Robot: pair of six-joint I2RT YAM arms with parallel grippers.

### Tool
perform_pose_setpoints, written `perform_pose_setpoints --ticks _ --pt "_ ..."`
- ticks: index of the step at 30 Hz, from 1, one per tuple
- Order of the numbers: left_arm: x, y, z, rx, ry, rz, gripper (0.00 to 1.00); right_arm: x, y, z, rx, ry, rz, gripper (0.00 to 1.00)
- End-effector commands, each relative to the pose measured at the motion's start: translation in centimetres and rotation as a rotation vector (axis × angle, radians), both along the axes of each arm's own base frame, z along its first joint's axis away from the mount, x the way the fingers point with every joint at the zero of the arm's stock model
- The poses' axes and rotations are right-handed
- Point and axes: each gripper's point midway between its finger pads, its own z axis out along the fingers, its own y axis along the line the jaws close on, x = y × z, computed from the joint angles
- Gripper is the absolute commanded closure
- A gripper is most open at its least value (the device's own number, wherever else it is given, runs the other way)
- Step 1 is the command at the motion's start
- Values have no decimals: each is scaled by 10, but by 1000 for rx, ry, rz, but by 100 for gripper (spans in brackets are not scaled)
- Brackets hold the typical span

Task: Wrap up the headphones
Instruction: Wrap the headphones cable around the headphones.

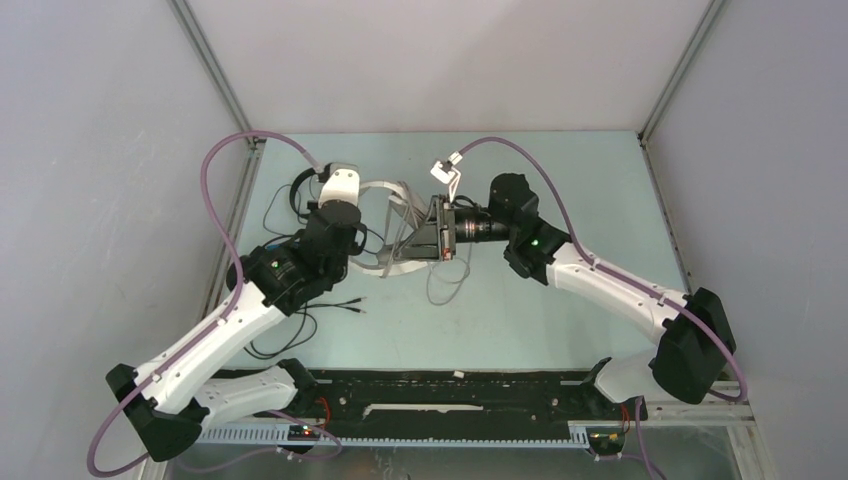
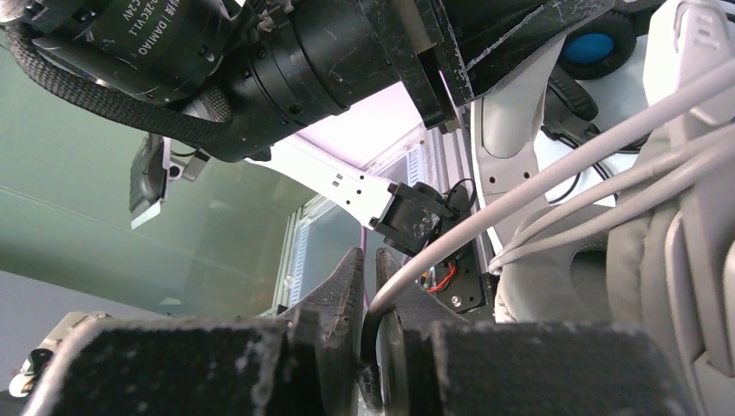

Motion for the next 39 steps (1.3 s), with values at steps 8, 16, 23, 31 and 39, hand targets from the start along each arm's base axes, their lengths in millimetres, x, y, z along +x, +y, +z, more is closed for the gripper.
perform_pose_setpoints --ticks 8,16,23,31,39 --pt "3 11 64 -446 -166 170 100 -13 12 11 9 -158 -12 88" --pt "-1 29 64 -498 -179 206 100 -10 9 13 -5 -228 -67 100" --pt "-4 28 73 -563 -185 193 100 -21 18 11 23 -301 -9 84" --pt "-13 35 87 -633 -211 202 100 -10 19 7 14 -552 -56 80" --pt "-20 28 97 -729 -215 161 100 -14 25 -12 -7 -720 -98 78"
